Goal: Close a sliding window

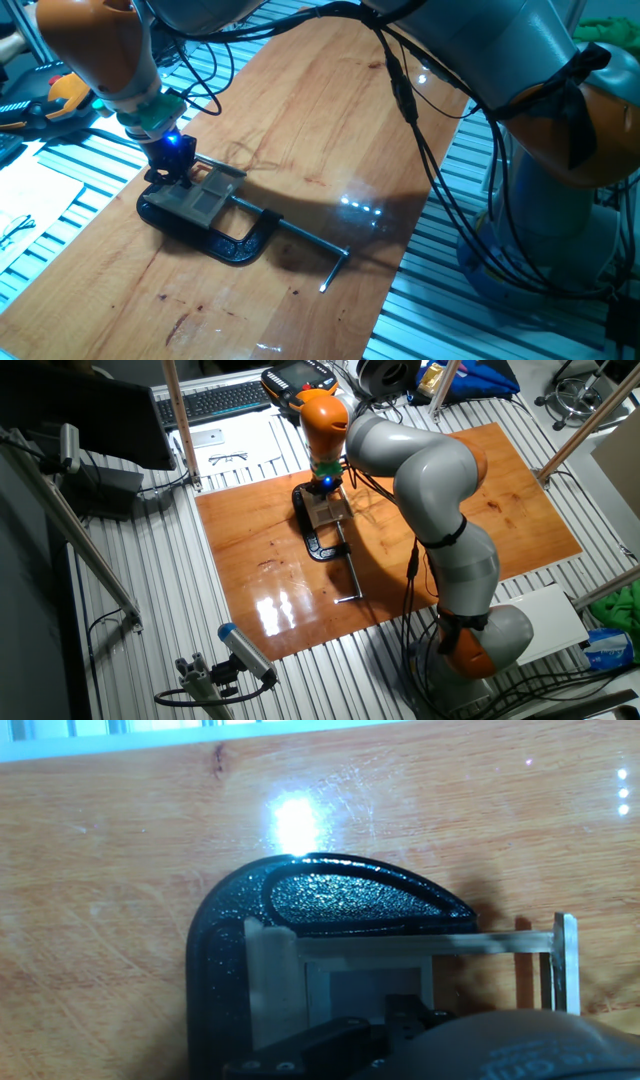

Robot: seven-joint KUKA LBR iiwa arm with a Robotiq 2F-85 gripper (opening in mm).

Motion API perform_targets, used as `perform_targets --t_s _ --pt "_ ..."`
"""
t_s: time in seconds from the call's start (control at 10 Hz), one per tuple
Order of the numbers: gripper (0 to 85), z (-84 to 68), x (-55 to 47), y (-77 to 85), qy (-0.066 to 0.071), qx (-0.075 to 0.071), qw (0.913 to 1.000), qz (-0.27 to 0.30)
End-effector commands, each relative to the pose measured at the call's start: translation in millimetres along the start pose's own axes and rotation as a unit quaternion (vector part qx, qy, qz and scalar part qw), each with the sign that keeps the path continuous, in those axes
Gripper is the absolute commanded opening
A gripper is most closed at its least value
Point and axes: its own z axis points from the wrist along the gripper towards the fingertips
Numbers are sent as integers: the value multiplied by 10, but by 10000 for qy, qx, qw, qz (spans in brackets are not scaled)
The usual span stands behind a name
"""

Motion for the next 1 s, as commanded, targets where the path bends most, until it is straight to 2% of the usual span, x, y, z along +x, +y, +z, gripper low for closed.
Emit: perform_targets --t_s 0.0,0.9 --pt "0 1 -1 -5 0 6 10000 1" --pt "0 6 -11 -85 6 29 10000 -36"
